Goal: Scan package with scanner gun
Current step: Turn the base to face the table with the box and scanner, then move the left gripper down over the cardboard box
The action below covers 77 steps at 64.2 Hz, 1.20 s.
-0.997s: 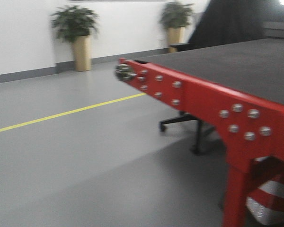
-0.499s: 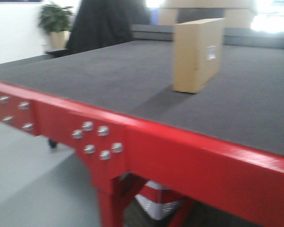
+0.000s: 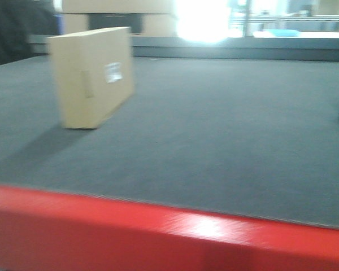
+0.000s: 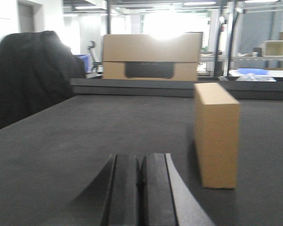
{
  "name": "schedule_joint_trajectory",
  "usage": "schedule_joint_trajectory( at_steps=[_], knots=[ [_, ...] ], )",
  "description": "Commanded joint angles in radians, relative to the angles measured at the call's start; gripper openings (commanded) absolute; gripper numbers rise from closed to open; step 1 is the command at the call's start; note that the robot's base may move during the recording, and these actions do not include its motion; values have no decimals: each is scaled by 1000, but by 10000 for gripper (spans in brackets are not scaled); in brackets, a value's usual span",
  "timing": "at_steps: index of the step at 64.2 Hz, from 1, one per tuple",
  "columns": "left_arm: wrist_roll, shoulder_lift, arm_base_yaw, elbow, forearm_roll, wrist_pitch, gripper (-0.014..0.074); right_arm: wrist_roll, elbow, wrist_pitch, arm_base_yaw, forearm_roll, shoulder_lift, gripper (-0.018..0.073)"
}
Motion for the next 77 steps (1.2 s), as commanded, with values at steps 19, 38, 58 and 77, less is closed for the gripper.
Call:
schedule_joint_trajectory(
  at_steps=[19,38,58,77],
  knots=[
    [-7,-4,-7,-3,-2,-16,-111,0,-1,-21,2,0,-3,-153],
    [-7,-4,-7,-3,-2,-16,-111,0,-1,-21,2,0,-3,-153],
    [-7,-4,-7,-3,-2,-16,-111,0,-1,-21,2,0,-3,-153],
    [-7,-4,-7,-3,-2,-16,-111,0,-1,-21,2,0,-3,-153]
  ],
)
